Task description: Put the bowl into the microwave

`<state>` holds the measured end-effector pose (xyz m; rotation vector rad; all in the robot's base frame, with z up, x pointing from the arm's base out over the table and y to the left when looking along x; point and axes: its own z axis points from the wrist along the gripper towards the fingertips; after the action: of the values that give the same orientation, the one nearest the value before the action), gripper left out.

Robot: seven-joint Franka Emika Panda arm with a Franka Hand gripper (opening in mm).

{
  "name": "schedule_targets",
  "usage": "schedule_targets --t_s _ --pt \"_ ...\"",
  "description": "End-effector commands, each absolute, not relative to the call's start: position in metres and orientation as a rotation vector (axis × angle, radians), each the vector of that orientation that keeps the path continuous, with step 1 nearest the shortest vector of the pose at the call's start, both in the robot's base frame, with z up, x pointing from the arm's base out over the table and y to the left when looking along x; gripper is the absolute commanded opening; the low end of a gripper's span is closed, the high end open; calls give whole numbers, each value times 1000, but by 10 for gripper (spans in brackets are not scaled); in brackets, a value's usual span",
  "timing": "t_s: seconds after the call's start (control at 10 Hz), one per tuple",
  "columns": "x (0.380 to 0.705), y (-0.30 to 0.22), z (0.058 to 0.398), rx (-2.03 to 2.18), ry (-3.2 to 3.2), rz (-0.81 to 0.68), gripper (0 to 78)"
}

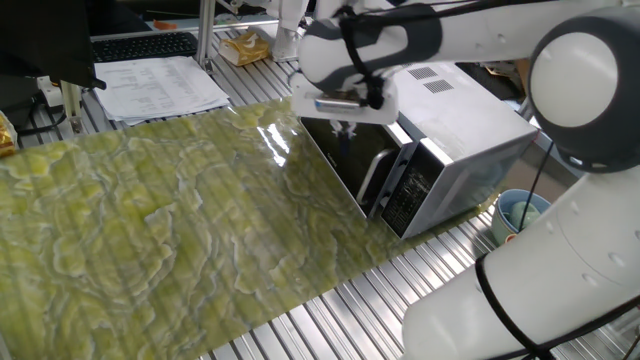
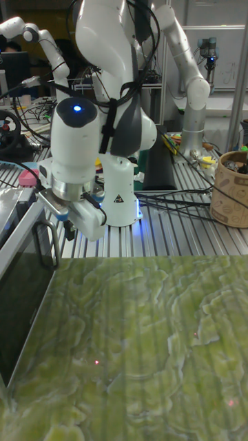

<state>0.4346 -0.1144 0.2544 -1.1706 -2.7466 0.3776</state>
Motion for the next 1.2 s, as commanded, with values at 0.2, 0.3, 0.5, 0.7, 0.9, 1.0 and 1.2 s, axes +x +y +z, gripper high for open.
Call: schedule_targets --t_s 0.2,0.3,0.5,0.7,0.9,1.0,1.2 --pt "421 -134 249 -1180 -2703 567 11" --pt "418 -135 247 -1167 -2703 588 11" --pt "413 -135 247 -1142 -2693 624 11" --pt "408 -138 248 -1120 -2691 671 11" --pt "406 -143 249 -1105 -2694 686 11" --pt "403 -153 249 -1075 -2701 716 11" --pt "401 -160 248 -1052 -2708 733 11"
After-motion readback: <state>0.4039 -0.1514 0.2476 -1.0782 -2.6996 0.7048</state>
